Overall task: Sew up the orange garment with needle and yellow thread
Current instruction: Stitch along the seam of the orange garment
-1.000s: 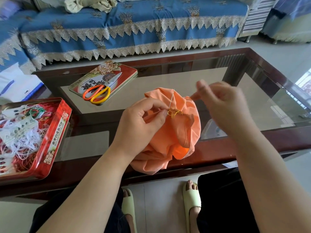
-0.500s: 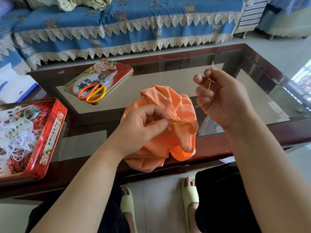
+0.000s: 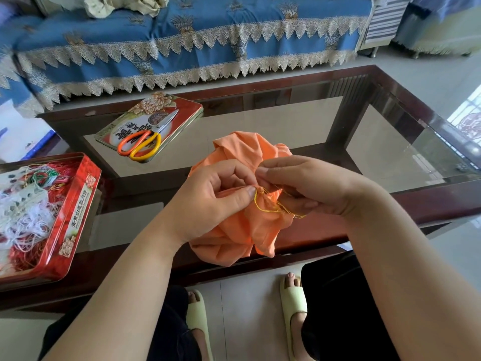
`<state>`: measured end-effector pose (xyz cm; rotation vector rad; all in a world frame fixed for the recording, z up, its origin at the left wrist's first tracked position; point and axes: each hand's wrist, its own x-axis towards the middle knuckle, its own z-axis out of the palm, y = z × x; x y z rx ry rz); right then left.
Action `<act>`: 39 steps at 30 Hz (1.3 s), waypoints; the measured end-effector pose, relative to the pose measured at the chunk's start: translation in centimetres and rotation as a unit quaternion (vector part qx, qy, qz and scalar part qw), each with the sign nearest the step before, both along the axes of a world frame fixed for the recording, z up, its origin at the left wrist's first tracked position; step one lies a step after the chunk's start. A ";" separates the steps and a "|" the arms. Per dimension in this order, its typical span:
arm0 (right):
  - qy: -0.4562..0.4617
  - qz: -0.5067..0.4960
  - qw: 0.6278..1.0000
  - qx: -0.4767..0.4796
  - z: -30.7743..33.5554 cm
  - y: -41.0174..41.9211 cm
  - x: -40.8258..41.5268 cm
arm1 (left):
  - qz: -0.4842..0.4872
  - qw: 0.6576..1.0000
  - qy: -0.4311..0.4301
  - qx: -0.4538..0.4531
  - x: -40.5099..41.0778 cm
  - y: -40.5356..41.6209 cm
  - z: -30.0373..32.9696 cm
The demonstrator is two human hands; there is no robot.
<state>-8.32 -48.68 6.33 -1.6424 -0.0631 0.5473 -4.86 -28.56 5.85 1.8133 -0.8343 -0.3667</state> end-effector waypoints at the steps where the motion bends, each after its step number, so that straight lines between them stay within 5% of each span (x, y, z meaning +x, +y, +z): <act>1: 0.002 -0.012 1.000 0.002 0.0 0.0 0.1 | 0.001 1.000 -0.008 0.000 0.0 0.0 0.0; 14: -0.016 -0.074 0.985 0.155 0.7 -1.8 0.0 | 0.048 0.995 -0.064 0.060 0.0 -0.1 -0.8; 22: 0.076 -0.143 0.954 0.252 0.1 -2.3 0.6 | 0.062 0.978 -0.161 0.113 -0.3 -0.7 -0.8; 33: 0.115 -0.176 0.950 0.230 0.3 -1.6 0.7 | 0.013 0.997 -0.013 0.080 -0.3 -1.0 -0.9; 36: 0.135 -0.175 0.951 0.216 0.4 -1.8 0.7 | 0.062 0.981 -0.124 0.132 -0.6 -0.9 -1.1; 39: 0.184 -0.163 0.924 0.292 0.4 -1.4 0.5 | 0.123 0.924 -0.307 0.191 -0.6 -1.1 -1.4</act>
